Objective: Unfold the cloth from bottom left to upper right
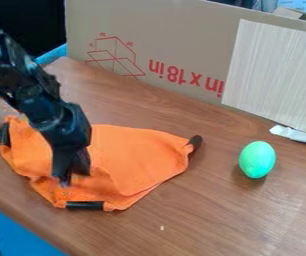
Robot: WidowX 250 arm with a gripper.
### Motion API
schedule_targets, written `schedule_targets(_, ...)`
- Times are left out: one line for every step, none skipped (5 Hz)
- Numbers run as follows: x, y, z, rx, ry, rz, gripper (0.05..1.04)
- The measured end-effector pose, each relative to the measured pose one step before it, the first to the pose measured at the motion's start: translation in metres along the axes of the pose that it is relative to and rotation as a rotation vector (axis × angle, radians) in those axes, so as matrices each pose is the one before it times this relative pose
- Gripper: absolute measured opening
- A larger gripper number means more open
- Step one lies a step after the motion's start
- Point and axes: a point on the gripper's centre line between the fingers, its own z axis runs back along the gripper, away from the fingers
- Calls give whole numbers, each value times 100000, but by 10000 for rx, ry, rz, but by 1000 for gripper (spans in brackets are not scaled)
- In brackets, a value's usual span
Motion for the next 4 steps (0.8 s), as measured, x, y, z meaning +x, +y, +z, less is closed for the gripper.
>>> schedule_targets(-15, 2180, 2147, 354, -436, 603, 49)
schedule_targets(76, 2339, 1336, 293, -228, 462, 49)
schedule_targets(-17, 2379, 171, 89, 6, 491, 49)
schedule_targets(252, 2738, 202, 104, -154, 715, 49)
